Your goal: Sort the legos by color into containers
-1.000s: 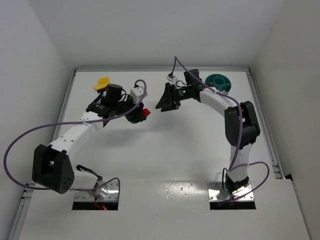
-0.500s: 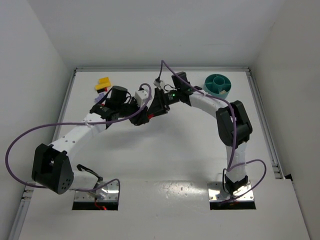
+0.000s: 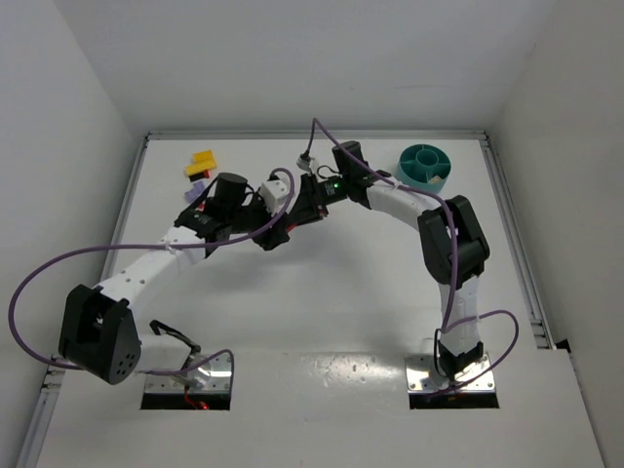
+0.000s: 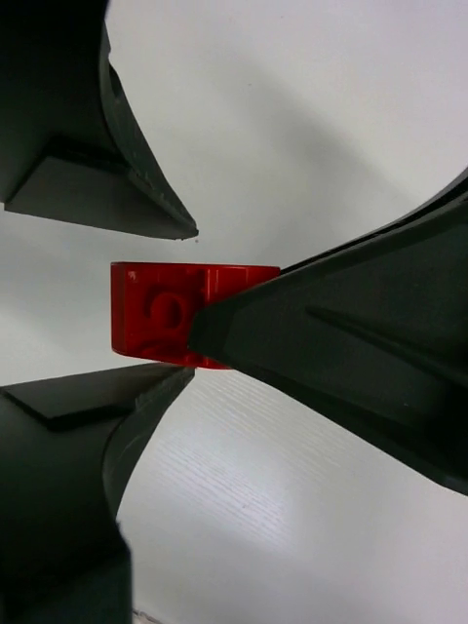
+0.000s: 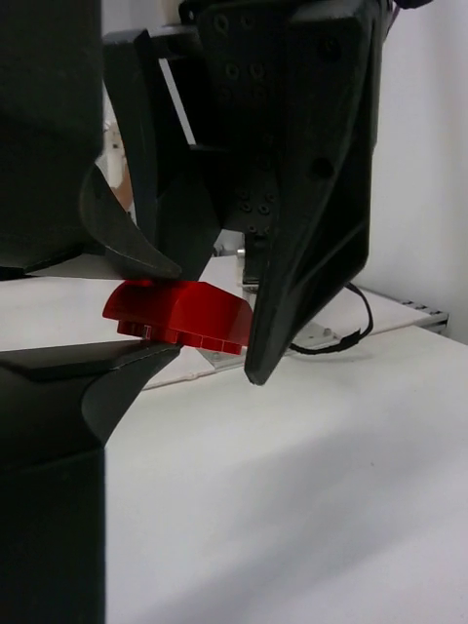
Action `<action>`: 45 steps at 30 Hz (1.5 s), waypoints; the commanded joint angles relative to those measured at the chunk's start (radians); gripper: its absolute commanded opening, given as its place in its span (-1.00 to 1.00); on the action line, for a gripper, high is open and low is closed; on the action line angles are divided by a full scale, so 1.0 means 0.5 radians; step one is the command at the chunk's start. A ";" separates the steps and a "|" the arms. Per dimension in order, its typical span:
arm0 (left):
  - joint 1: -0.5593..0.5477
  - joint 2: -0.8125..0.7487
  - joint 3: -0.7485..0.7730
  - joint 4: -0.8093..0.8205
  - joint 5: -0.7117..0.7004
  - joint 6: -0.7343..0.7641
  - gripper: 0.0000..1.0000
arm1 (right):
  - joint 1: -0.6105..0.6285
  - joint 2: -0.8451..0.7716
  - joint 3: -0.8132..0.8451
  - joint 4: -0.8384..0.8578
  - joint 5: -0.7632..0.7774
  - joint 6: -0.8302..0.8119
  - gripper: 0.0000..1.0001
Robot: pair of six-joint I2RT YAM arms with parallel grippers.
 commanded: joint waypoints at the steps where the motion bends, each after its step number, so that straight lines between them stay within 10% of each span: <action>1: -0.010 -0.102 -0.027 0.053 -0.048 -0.001 0.24 | -0.020 -0.076 -0.007 0.122 -0.074 0.005 -0.91; 3: -0.010 -0.127 -0.045 0.053 -0.073 -0.001 0.37 | -0.038 -0.101 -0.007 0.094 -0.074 -0.044 -0.99; 4: -0.010 -0.160 -0.045 0.053 -0.073 -0.001 0.90 | -0.059 -0.119 -0.007 0.036 -0.050 -0.102 -1.00; 5: -0.010 -0.179 -0.045 0.053 -0.128 -0.001 1.00 | -0.084 -0.137 0.011 -0.001 -0.031 -0.136 -1.00; 24: 0.388 -0.112 0.104 0.057 -0.208 -0.198 1.00 | -0.735 -0.030 1.164 -1.694 2.024 -1.569 -1.00; 45: 0.570 -0.038 0.123 0.007 0.047 -0.115 1.00 | -0.873 0.412 1.665 -1.922 2.359 -1.726 -1.00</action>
